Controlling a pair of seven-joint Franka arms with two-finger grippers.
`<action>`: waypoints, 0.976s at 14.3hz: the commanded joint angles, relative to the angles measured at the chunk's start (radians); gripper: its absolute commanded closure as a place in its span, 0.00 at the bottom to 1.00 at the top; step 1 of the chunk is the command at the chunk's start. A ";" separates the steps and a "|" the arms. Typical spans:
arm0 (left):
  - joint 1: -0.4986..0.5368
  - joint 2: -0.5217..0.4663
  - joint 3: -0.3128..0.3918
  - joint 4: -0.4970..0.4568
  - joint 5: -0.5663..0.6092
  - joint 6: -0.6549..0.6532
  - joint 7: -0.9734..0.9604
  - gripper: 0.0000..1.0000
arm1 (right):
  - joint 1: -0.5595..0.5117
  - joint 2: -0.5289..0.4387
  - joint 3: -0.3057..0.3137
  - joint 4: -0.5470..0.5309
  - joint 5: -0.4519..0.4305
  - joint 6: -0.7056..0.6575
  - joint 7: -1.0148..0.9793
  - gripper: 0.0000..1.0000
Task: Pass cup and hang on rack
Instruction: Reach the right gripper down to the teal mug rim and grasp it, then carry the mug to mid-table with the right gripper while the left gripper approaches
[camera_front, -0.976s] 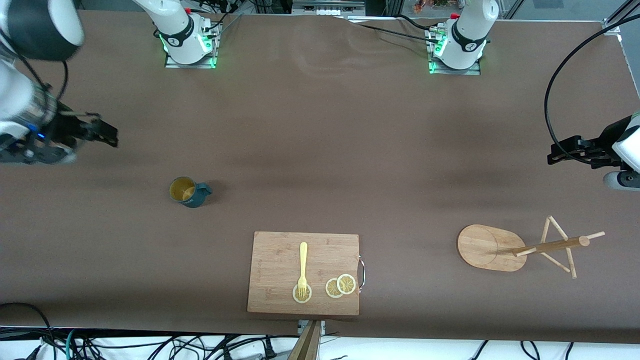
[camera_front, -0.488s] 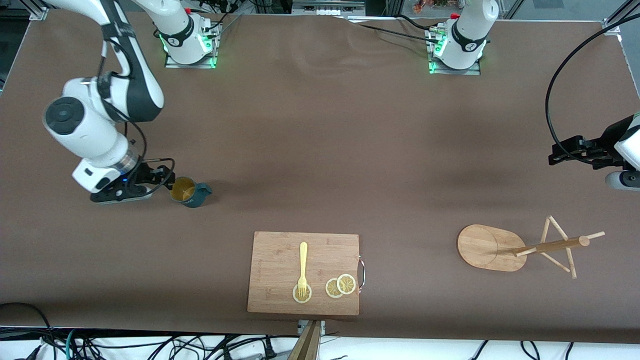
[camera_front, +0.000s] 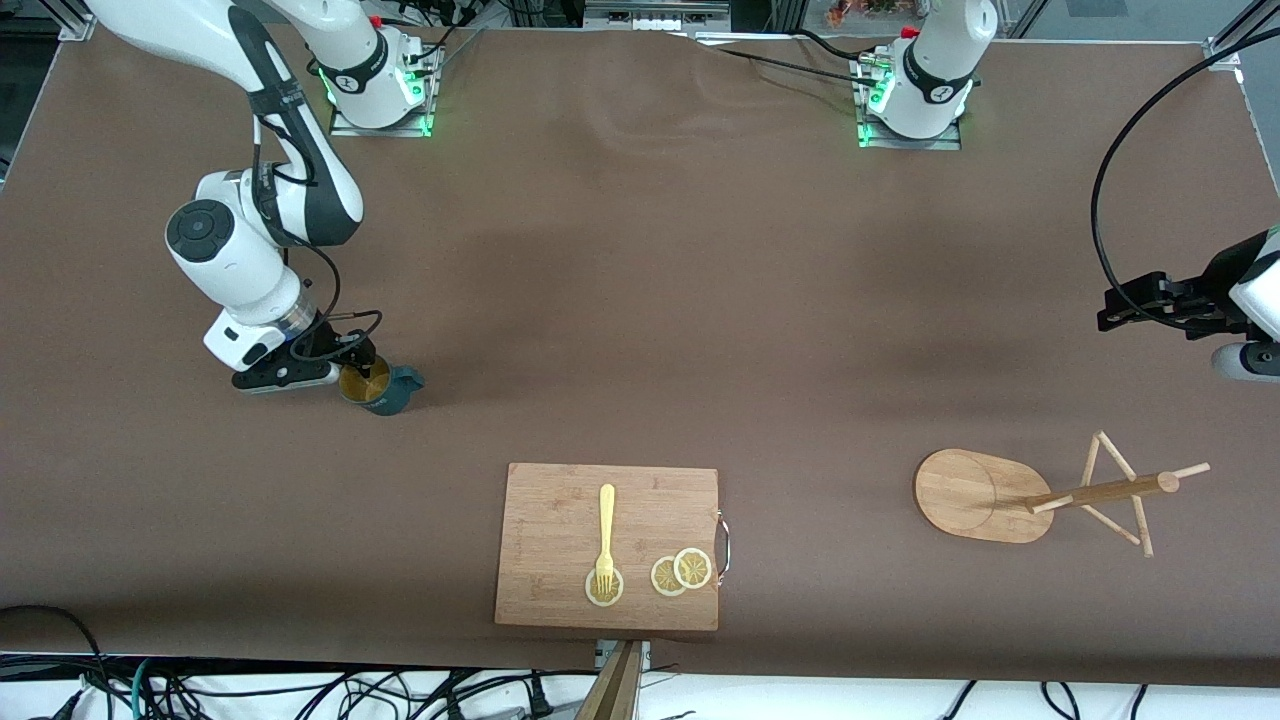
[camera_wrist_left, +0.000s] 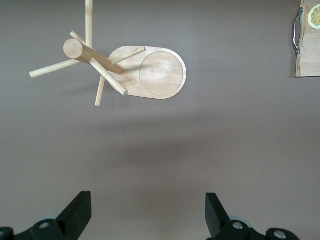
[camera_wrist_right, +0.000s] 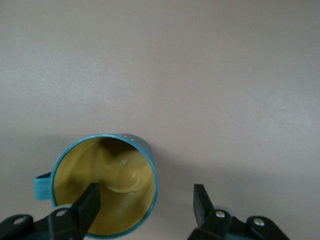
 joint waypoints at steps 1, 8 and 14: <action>-0.004 0.027 0.002 0.054 -0.008 -0.012 -0.005 0.00 | -0.002 0.036 -0.001 0.001 -0.012 0.066 -0.013 0.31; -0.004 0.033 0.002 0.056 -0.008 -0.012 -0.004 0.00 | -0.002 0.053 -0.003 0.002 -0.012 0.091 -0.020 1.00; -0.004 0.039 0.002 0.066 -0.008 -0.012 -0.002 0.00 | -0.001 0.031 0.002 0.065 -0.015 -0.015 -0.017 1.00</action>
